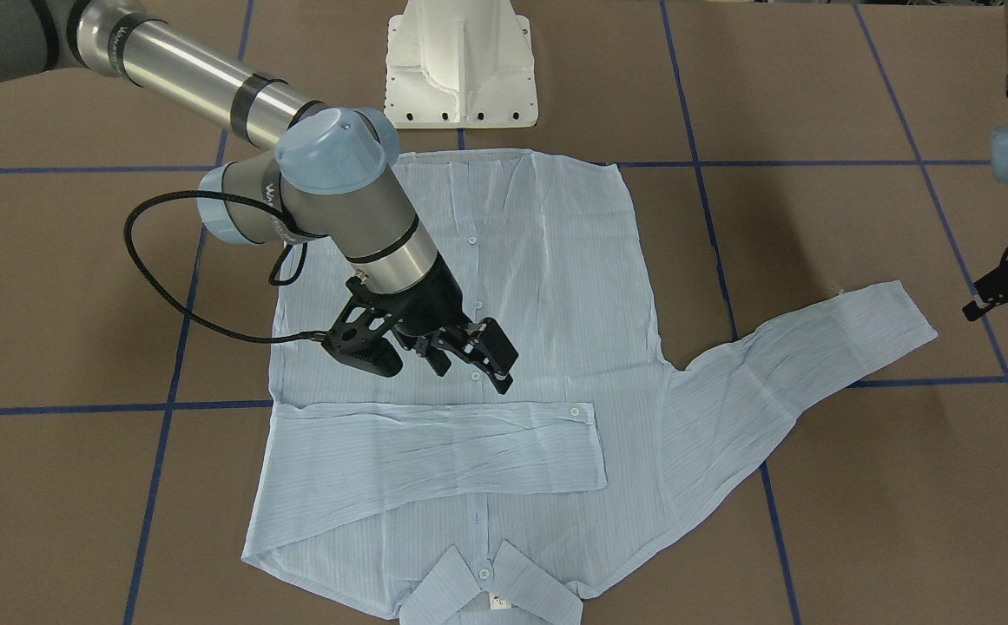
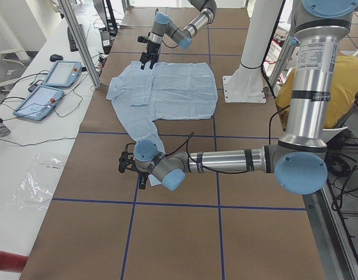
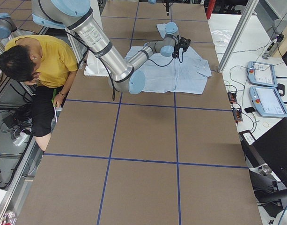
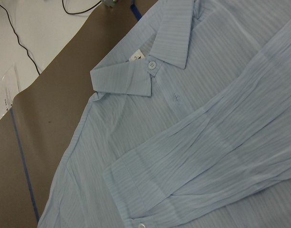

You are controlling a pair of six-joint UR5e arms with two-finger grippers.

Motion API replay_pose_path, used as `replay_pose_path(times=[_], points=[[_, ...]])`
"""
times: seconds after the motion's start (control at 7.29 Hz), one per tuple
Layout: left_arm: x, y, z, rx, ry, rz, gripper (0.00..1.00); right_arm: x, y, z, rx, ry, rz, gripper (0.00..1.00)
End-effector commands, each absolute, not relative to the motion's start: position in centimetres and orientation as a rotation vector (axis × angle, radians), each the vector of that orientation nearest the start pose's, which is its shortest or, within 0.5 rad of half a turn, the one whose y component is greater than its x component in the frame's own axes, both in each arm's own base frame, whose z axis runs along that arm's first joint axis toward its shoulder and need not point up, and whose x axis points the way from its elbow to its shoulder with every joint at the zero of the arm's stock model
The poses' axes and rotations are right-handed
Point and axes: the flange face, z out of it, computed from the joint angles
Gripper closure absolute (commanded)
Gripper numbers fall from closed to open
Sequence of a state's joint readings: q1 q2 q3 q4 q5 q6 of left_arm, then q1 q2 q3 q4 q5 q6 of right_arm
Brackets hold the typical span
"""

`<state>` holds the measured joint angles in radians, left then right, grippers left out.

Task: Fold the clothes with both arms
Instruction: 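Release the sleeve with the right gripper while the left gripper reaches the other cuff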

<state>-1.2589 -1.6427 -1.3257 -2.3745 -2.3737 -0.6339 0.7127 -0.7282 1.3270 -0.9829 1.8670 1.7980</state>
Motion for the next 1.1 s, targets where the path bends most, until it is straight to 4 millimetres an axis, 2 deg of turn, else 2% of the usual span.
replay_pose_path(times=[0.0, 0.14, 0.41, 0.69, 0.96], points=[[14.7, -53.2, 66.3, 0.132, 0.943, -0.037, 0.03, -47.3, -57.1, 20.4, 0.017, -1.209, 0.632, 0.01], [16.0, -53.5, 66.4, 0.129, 0.924, -0.045, 0.06, -46.9, -57.2, 20.0, 0.029, -1.216, 0.624, 0.01], [16.4, -53.4, 67.5, 0.111, 0.910, -0.047, 0.16, -46.9, -57.1, 20.3, 0.030, -1.213, 0.625, 0.01], [16.8, -53.2, 68.4, 0.093, 0.902, -0.044, 0.21, -46.9, -57.1, 20.4, 0.029, -1.211, 0.626, 0.01], [17.3, -53.0, 68.4, 0.086, 0.902, -0.038, 0.23, -46.8, -57.0, 20.2, 0.033, -1.217, 0.624, 0.01]])
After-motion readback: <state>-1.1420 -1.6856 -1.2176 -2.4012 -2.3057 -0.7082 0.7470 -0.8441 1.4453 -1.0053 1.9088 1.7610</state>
